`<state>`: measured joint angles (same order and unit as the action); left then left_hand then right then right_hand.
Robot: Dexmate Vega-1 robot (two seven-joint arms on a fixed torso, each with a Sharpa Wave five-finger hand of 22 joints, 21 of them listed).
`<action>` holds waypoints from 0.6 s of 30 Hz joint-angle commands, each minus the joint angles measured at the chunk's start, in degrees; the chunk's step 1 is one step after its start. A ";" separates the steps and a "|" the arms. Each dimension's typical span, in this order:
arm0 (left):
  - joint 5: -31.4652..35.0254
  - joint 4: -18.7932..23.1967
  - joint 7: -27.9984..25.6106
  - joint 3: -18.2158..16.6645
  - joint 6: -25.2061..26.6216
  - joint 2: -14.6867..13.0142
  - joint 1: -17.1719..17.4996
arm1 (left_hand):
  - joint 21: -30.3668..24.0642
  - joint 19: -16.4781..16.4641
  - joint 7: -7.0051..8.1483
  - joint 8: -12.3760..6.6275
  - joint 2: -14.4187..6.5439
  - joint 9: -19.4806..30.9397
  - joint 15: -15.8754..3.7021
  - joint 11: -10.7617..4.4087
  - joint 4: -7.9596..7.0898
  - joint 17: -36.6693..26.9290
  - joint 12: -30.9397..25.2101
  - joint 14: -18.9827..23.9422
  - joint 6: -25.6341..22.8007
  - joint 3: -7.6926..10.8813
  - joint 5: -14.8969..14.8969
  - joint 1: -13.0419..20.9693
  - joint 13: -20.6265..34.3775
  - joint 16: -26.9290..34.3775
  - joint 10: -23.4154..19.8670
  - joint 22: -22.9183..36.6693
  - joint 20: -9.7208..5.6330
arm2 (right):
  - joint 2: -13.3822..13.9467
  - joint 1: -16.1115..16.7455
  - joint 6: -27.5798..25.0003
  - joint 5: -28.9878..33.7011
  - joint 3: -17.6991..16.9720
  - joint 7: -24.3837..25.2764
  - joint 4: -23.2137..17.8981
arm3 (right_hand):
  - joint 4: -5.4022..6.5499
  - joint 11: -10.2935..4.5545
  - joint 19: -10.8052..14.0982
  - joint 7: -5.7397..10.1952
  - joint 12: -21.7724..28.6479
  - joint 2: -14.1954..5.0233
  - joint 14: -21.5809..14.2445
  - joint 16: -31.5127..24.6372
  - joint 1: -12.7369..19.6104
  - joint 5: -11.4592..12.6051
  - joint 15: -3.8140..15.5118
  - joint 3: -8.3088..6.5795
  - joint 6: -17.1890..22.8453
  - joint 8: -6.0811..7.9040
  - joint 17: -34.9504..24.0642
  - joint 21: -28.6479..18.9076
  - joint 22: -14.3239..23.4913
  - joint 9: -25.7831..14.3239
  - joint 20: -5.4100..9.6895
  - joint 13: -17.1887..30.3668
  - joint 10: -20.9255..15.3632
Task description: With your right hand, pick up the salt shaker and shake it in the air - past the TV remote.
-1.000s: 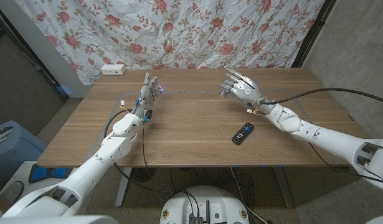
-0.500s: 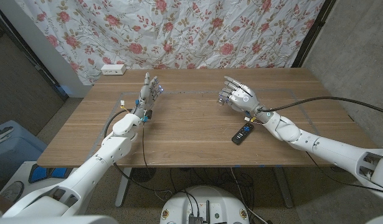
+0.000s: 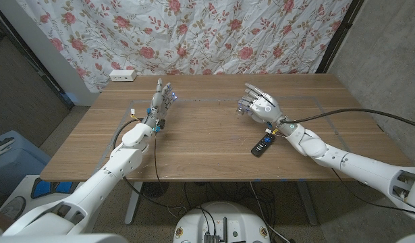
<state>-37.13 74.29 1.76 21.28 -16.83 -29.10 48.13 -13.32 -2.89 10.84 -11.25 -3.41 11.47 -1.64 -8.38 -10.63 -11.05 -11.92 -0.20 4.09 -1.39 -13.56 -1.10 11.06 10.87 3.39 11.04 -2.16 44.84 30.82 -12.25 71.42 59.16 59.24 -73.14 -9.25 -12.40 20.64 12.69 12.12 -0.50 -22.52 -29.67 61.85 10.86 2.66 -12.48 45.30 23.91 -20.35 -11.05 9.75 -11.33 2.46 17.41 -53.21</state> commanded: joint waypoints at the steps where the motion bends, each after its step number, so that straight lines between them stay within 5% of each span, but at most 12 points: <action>1: -0.02 0.02 0.01 -0.02 -0.03 -0.03 0.02 | 0.11 -0.43 0.58 -0.26 -5.77 0.19 -6.01 -0.54 -0.07 -0.09 -0.23 0.24 -0.18 -0.18 -0.29 -0.05 0.21 0.32 -0.05 0.28 -1.36 | -0.09 -0.22 -1.23 0.41 -1.44 0.47 -0.01 | 0.16 -0.38 -0.11 -0.03 0.39 -4.09 0.28 -0.13 3.73 0.39 8.74 -0.08 -0.19 -0.40 -0.03 -0.10 0.08 -0.12 3.38 0.15 0.02; 18: -0.01 0.00 0.01 -0.01 -0.04 -0.01 0.02 | 0.12 -0.43 0.58 -0.25 -5.76 0.19 -6.01 -0.49 -0.07 -0.09 -0.21 0.20 -0.18 -0.20 -0.30 -0.05 0.21 0.30 0.01 0.29 -1.35 | -0.69 -3.10 -2.34 1.17 -1.68 1.86 1.99 | 0.21 -0.39 -0.07 -0.03 0.45 -4.21 0.36 -0.03 3.67 0.45 8.71 -0.06 -0.38 -0.84 -0.01 -0.15 0.07 -0.14 3.34 0.29 0.29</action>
<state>-37.14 74.29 1.76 21.27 -16.85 -29.12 48.14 -13.32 -2.89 10.84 -11.25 -3.41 11.47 -1.65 -8.38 -10.63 -11.05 -11.92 -0.19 4.09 -1.38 -13.56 -1.10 11.06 10.87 3.39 11.05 -2.16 44.49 29.58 -14.02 72.02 57.69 60.17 -72.31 -9.25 -12.60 20.65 12.69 12.12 -0.49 -22.52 -29.66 61.85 11.08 2.66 -12.48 45.30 23.11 -20.20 -11.05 9.75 -11.30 2.46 17.43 -53.00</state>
